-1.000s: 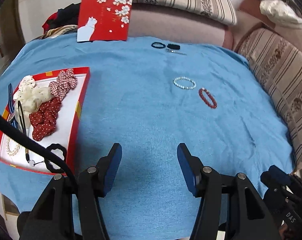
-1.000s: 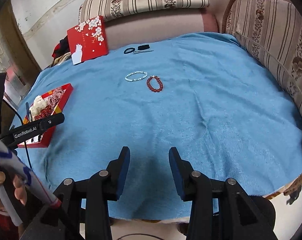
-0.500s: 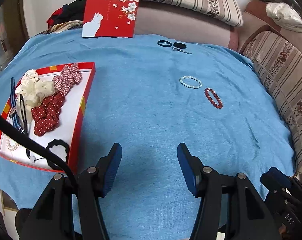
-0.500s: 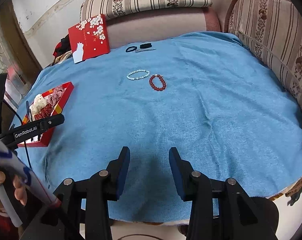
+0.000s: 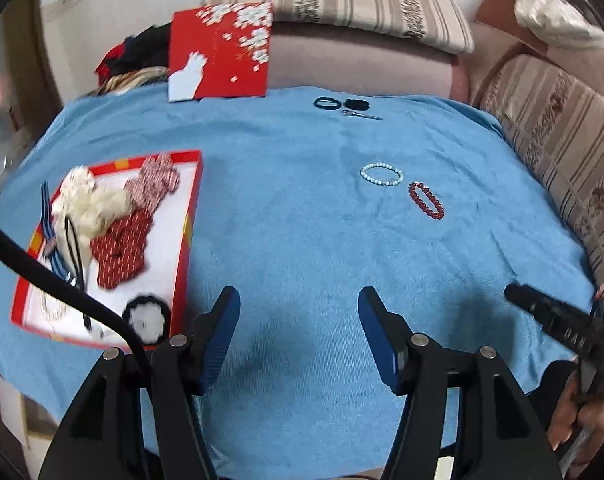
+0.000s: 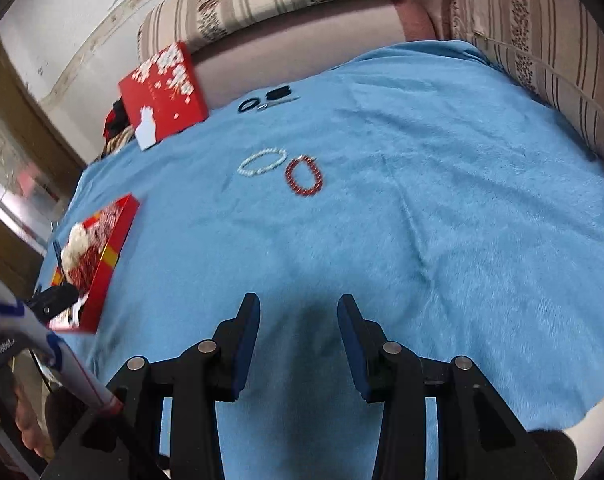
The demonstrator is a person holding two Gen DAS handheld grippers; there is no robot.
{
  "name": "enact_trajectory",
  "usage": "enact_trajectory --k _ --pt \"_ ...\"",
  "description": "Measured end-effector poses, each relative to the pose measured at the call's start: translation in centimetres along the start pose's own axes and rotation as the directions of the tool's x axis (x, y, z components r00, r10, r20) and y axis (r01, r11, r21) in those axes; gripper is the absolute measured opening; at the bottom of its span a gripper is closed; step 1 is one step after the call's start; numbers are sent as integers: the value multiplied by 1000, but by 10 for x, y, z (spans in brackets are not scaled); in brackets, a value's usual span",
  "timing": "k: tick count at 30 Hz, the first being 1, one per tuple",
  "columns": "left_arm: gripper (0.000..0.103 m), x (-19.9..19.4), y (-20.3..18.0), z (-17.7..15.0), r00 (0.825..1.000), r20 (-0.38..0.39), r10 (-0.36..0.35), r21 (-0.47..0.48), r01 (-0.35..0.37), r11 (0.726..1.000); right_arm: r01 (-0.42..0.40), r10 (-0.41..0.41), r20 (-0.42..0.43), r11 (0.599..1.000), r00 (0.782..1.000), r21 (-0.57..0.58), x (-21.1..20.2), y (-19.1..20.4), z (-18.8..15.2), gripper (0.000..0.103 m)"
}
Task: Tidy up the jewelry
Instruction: 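Move both tools back toward the white and red bead bracelets, then grasp the white bead bracelet with the left tool while the right tool grasps the red bead bracelet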
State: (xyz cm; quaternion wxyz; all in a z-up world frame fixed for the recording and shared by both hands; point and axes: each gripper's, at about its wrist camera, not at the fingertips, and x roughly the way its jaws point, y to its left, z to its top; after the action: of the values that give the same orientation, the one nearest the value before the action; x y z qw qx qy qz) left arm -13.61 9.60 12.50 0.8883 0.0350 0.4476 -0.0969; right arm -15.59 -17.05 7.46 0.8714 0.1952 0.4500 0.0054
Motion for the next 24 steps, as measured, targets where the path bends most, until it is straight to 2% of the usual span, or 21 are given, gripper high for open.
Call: enact_trajectory --k 4,7,13,17,24 --pt "61 21 -8 22 999 -20 -47 12 47 999 -7 7 -16 1000 1000 17 11 -10 12 44" --pt "60 43 -13 39 998 -43 -53 13 54 998 -25 25 -16 1000 1000 5 22 -14 25 44" --pt "60 104 -37 90 991 -85 -104 66 110 992 -34 34 -23 999 999 -13 65 -18 63 44" --pt "54 153 -60 124 986 -109 -129 132 143 981 -41 40 -37 999 999 -20 95 -19 82 44" --pt "53 231 -86 154 972 -192 -137 191 174 966 -41 39 -55 998 998 -41 133 -17 101 44"
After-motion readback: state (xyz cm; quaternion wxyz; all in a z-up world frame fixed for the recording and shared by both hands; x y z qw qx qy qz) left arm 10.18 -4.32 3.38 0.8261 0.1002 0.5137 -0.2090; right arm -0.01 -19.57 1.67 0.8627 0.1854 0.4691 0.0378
